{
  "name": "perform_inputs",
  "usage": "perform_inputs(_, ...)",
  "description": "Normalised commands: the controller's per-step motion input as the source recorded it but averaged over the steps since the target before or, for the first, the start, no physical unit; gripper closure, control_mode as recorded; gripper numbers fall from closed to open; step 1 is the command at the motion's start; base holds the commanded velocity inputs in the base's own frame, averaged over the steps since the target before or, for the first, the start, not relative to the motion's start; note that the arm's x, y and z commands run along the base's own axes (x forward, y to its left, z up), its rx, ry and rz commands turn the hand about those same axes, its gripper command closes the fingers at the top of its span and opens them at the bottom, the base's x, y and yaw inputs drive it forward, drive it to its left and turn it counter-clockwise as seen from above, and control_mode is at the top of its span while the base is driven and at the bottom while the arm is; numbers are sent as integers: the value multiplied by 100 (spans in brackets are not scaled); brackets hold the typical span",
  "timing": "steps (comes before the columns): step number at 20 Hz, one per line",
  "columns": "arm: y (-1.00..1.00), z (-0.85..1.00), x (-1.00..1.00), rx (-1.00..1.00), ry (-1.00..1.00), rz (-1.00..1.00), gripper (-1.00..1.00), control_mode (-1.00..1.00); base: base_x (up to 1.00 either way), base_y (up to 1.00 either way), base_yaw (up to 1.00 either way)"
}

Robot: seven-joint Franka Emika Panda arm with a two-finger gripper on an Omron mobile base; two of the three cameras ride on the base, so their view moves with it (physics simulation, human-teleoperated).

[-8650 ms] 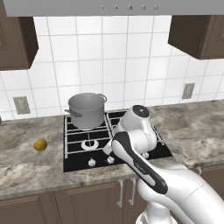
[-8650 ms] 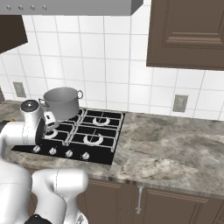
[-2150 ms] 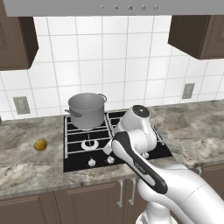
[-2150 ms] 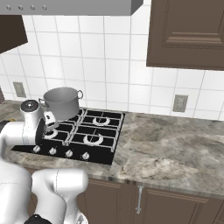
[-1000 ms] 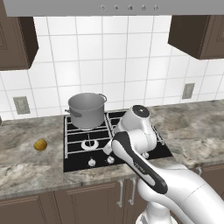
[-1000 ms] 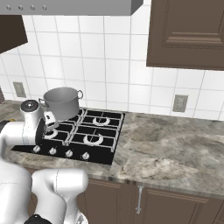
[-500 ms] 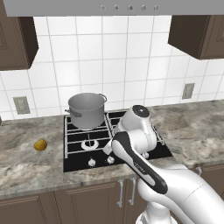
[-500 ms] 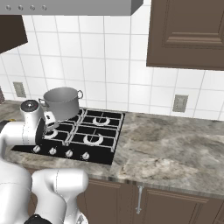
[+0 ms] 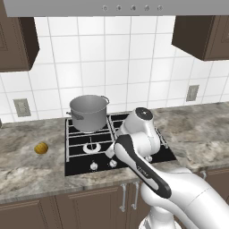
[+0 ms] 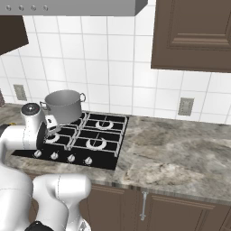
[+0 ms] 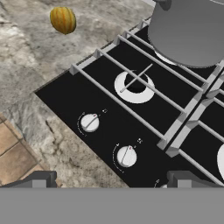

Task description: Turn on the burner for the pot on the stove. Wait thirty seconds for the pot to heat up. Then add the squash to the pot.

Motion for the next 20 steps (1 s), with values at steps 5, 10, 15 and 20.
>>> perform_inputs(5,0,0,0,0,0,0,-100,-100,0,0,0)
perform_inputs(10,0,0,0,0,0,0,-100,-100,0,0,0)
perform_inputs(15,0,0,0,0,0,0,-100,-100,0,0,0)
perform_inputs(20,0,0,0,0,0,0,-100,-100,0,0,0)
